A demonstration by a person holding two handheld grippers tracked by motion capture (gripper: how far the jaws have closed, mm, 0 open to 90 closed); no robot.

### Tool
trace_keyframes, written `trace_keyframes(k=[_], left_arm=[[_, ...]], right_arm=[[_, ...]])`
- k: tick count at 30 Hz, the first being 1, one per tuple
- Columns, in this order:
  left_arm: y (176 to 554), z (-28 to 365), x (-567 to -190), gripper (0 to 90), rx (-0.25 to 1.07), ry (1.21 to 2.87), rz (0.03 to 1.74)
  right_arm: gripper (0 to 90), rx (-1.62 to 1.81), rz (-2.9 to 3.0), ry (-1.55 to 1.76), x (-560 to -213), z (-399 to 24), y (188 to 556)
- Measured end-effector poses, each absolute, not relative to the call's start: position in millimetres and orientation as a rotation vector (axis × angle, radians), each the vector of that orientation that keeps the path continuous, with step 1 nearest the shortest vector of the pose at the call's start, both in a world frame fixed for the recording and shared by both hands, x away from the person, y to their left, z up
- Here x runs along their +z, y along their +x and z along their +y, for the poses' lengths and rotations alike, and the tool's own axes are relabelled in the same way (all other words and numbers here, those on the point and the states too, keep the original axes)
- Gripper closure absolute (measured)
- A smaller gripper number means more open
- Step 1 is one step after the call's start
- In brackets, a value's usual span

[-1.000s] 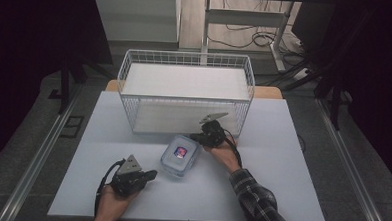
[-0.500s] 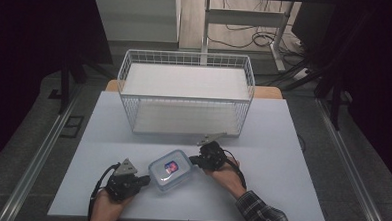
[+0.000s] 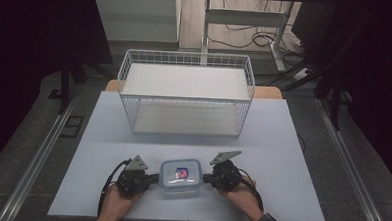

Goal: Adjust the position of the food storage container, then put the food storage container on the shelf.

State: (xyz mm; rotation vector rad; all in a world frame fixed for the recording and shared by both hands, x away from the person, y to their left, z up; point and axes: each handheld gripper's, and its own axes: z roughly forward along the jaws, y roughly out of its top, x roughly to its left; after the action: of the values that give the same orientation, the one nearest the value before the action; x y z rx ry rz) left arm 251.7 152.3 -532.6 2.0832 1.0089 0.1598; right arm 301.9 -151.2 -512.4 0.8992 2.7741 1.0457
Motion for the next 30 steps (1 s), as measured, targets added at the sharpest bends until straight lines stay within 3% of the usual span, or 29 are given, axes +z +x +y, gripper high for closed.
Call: trace_keyframes(k=[5, 9, 14, 19, 23, 30], left_arm=[[256.8, 138.2, -533.2, 89.3, 0.152, 2.112, 0.975], [258.0, 144.8, -529.0, 81.1, 0.183, 2.106, 0.981], [259.8, 159.1, -527.6, 39.0, 0.189, 2.077, 1.037], [259.2, 165.6, -523.7, 20.0, 0.177, 2.036, 1.027], [260.9, 162.9, -515.3, 13.2, 0.133, 1.978, 0.996], [275.7, 143.8, -515.4, 12.5, 0.031, 1.999, 0.922]], right_arm=[[88.6, 1.037, 2.756, 0.925, -510.1, -168.1, 285.4], [80.4, 1.016, 2.724, 0.925, -506.3, -176.1, 280.9], [54.8, 1.069, 2.614, 0.938, -495.5, -187.3, 284.8], [37.2, 1.099, 2.575, 0.940, -490.6, -190.2, 287.2], [29.1, 1.160, 2.591, 0.970, -488.3, -186.4, 288.0], [18.7, 1.224, 2.637, 0.961, -488.9, -165.2, 291.7]])
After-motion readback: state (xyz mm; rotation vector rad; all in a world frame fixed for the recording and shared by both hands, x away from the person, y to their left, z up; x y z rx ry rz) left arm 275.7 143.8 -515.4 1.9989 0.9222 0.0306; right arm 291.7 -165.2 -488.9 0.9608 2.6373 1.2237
